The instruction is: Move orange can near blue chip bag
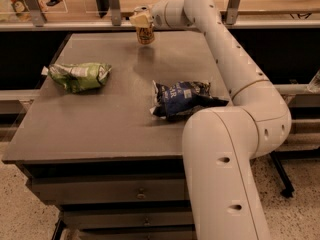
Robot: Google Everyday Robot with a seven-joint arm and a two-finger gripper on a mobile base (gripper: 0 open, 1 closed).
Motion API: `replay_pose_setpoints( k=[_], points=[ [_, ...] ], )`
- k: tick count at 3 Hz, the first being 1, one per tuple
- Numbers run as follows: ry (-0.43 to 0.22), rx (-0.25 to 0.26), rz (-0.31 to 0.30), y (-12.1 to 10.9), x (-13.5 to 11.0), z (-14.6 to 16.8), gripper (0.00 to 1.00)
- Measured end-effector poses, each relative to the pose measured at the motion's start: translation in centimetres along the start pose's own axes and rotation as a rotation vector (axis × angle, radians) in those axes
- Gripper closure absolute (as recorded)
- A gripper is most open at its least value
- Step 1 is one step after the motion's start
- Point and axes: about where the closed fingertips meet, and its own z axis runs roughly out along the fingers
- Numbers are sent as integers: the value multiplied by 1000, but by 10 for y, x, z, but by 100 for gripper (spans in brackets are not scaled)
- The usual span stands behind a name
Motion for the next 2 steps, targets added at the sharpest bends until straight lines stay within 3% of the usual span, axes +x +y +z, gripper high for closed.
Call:
replay_pose_setpoints(
  k=[1, 2],
  points=[
    [-14, -64, -18, 4, -3, -22, 100],
    [-6, -106, -30, 4, 3, -49, 100]
  ],
)
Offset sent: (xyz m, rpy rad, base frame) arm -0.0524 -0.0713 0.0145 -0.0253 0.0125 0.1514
